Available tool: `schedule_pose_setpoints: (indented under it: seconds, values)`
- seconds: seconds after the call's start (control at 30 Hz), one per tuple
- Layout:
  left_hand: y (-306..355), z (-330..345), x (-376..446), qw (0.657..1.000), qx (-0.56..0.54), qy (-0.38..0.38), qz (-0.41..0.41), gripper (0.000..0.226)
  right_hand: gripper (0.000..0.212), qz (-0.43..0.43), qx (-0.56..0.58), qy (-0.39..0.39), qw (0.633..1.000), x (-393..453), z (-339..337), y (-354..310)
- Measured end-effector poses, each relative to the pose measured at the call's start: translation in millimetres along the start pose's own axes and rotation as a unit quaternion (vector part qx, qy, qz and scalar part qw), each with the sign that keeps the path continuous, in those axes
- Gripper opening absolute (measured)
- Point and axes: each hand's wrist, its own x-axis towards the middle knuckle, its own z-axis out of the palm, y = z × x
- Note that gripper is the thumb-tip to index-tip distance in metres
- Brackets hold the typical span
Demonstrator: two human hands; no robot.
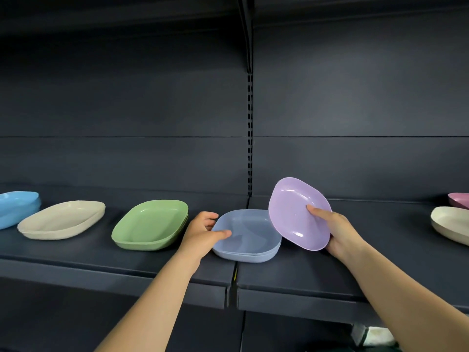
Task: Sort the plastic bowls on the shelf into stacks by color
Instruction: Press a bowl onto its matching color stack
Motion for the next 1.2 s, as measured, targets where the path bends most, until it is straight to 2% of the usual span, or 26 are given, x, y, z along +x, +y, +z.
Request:
schedule_pose_setpoints:
  seconds: [0.23, 0.37, 0.53, 0.6, 0.7, 0.73, 0.83, 0.97, 1.2]
  values:
    - [1.0, 1.5, -3.3, 0.999, -0.037, 0.026, 0.027, 0.039, 0.036, 0.000, -0.021, 0.025, 0.999, -0.7, 8.6, -2.7]
    - [4.3, -4.2, -3.1, 0.999, -0.047, 0.024, 0.010, 0.036, 0.027, -0.018, -0.078, 0.006, 0.997, 2.2, 27.7, -12.9]
    - [12.6, -16.6, -3.9, 0.994, -0.107, 0.016, -0.019, 0.032, 0.028, -0.064, -0.162, -0.011, 0.985, 10.8, 73.5, -30.4]
    - [21.8, -23.6, -4.8, 0.991, -0.130, 0.016, -0.008, 0.031, 0.022, -0.076, -0.181, -0.029, 0.980, 12.3, 98.2, -33.8]
    - [38.4, -41.7, -6.7, 0.984, -0.177, 0.006, 0.027, 0.047, 0.014, -0.081, -0.198, -0.061, 0.975, 7.9, 141.7, -33.0]
    - [44.0, -50.2, -6.9, 0.981, -0.188, 0.011, 0.038, 0.044, 0.011, -0.083, -0.200, -0.074, 0.974, 5.1, 158.0, -31.4]
    - [58.6, -85.3, -6.2, 0.980, -0.171, 0.066, 0.082, 0.034, 0.016, -0.110, -0.207, -0.106, 0.966, -3.8, 213.5, -24.1]
    - [61.1, -158.2, -0.4, 0.967, -0.161, 0.153, 0.126, 0.052, 0.006, -0.137, -0.196, -0.134, 0.962, -16.5, 299.7, -6.5]
    - [33.2, -326.5, 15.0, 0.959, -0.124, 0.222, 0.127, 0.048, 0.017, -0.179, -0.201, -0.162, 0.949, -42.7, 468.3, 55.3]
